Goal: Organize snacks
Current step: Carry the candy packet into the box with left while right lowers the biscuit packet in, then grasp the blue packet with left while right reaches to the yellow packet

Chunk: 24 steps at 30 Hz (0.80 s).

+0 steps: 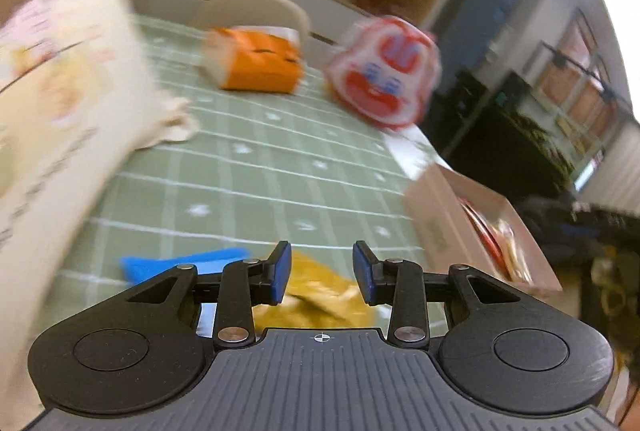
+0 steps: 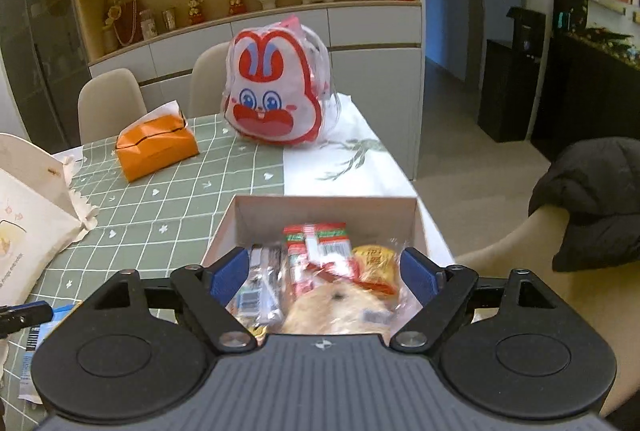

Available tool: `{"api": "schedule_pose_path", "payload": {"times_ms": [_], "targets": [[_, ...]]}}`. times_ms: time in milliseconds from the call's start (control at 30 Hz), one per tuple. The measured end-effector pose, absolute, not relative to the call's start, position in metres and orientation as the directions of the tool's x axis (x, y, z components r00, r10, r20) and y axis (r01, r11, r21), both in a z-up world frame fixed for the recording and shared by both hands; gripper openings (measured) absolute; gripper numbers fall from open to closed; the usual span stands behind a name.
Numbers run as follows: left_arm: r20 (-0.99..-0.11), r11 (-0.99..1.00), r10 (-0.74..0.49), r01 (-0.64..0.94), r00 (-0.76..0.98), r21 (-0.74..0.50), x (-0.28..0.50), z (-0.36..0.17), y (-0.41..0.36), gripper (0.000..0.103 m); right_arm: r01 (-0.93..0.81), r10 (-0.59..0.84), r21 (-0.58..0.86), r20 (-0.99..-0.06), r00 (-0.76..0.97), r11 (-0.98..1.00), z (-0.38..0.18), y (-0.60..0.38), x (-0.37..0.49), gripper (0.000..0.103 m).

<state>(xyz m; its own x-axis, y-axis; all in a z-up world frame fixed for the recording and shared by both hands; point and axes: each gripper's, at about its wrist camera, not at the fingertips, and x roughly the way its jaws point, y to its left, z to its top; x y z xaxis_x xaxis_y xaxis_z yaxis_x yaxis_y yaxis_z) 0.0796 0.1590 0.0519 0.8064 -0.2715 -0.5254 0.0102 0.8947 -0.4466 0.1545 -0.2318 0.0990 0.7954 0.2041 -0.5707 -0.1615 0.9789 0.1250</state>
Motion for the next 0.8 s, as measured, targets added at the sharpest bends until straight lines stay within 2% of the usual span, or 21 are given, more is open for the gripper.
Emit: {"api": "schedule_pose_path", "payload": {"times_ms": [100,200,233,300,333,367,400,467,500,600,700,800], "targets": [[-0.542,0.893,-0.224,-0.052,0.810,-0.447,0.079,0.049,0.181,0.038,-0.207,0.251,0.144,-0.582,0.773,0.968,0.092,-0.212,0.146,0.086],[-0.614,0.945,-0.154,-0.067,0.774,-0.321,0.076,0.056,0.185,0.038,-0.285,0.303,0.128,-0.594,0.745,0.950,0.079,-0.173,0.132,0.086],[-0.624,0.954,-0.144,-0.059,0.768,-0.293,0.073,0.059,0.185,0.038,-0.317,0.319,0.114,-0.596,0.736,0.942,0.073,-0.157,0.127,0.086],[-0.625,0.949,-0.174,-0.039,0.761,-0.312,0.070,0.060,0.189,0.038,-0.390,0.356,0.080,-0.604,0.713,0.917,0.060,-0.124,0.115,0.086],[-0.621,0.939,-0.201,-0.033,0.757,-0.343,0.070,0.061,0.194,0.038,-0.433,0.382,0.071,-0.613,0.691,0.898,0.053,-0.106,0.110,0.088],[-0.614,0.931,-0.214,-0.031,0.760,-0.363,0.070,0.061,0.197,0.038,-0.454,0.384,0.049,-0.615,0.688,0.890,0.049,-0.092,0.105,0.100],[-0.612,0.927,-0.215,-0.038,0.761,-0.373,0.070,0.060,0.200,0.038,-0.437,0.342,-0.015,-0.598,0.725,0.899,0.045,-0.075,0.099,0.100],[-0.626,0.929,-0.192,-0.066,0.756,-0.365,0.073,0.057,0.202,0.038,-0.417,0.277,-0.118,-0.584,0.763,0.901,0.038,-0.049,0.095,0.099],[-0.638,0.931,-0.178,-0.082,0.749,-0.356,0.074,0.055,0.203,0.038,-0.419,0.265,-0.151,-0.576,0.773,0.895,0.037,-0.040,0.095,0.094],[-0.663,0.935,-0.157,-0.107,0.732,-0.339,0.075,0.052,0.204,0.038,-0.433,0.288,-0.188,-0.512,0.809,0.881,0.041,-0.027,0.085,0.093],[-0.698,0.944,-0.152,-0.108,0.699,-0.313,0.078,0.046,0.201,0.038,-0.496,0.374,-0.144,-0.490,0.787,0.856,0.048,-0.024,0.078,0.093],[-0.722,0.953,-0.143,-0.103,0.677,-0.285,0.081,0.041,0.197,0.038,-0.630,0.507,-0.026,-0.567,0.649,0.776,0.047,-0.019,0.084,0.093]]}}
